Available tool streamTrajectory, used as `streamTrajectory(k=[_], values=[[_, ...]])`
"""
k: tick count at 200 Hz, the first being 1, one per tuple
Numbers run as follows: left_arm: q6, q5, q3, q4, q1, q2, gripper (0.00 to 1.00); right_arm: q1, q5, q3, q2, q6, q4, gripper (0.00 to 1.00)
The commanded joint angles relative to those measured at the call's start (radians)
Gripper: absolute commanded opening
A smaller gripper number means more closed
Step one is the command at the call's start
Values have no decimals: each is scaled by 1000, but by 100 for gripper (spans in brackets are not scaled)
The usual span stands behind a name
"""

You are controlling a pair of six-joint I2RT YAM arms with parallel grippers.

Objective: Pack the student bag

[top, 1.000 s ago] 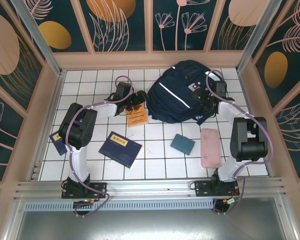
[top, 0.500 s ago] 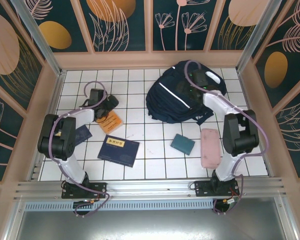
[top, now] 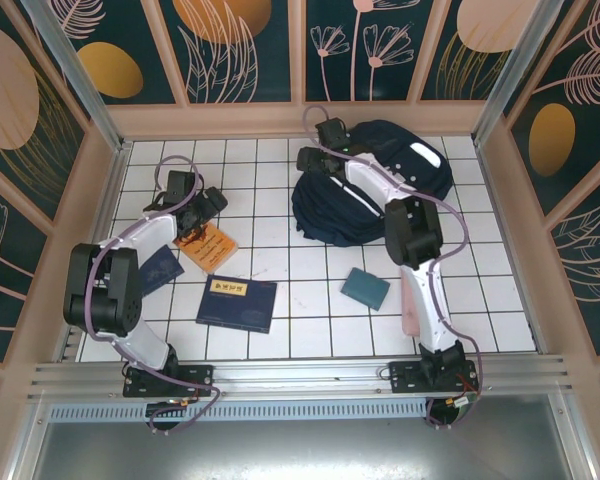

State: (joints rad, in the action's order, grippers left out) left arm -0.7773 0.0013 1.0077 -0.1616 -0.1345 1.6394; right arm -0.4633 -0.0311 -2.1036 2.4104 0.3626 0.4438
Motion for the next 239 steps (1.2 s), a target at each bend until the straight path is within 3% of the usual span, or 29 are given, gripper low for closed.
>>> streamTrajectory(k=[1, 37, 59, 105, 130, 155, 187, 239], values=[[34, -3, 36, -76, 3, -49, 94, -55, 93, -65, 71, -80, 117, 92], [37, -9, 41, -83, 3, -82, 95, -154, 386, 101, 6, -224, 68, 90], [40, 4, 48, -76, 3, -89, 94, -180, 468, 188, -103, -267, 26, 90], [74, 55, 62, -50, -11, -111, 93, -46, 329, 404, -431, -28, -147, 90], [111, 51, 100, -70, -66, -105, 92, 66, 220, 676, -609, 122, -171, 89], [150, 13, 159, -97, -159, -74, 91, 202, 194, 917, -744, 218, -198, 85], [161, -11, 255, -111, -297, -6, 89, 332, 275, 1027, -738, 243, -249, 77], [186, -43, 380, -144, -481, 107, 83, 360, 284, 918, -537, 206, -251, 64]])
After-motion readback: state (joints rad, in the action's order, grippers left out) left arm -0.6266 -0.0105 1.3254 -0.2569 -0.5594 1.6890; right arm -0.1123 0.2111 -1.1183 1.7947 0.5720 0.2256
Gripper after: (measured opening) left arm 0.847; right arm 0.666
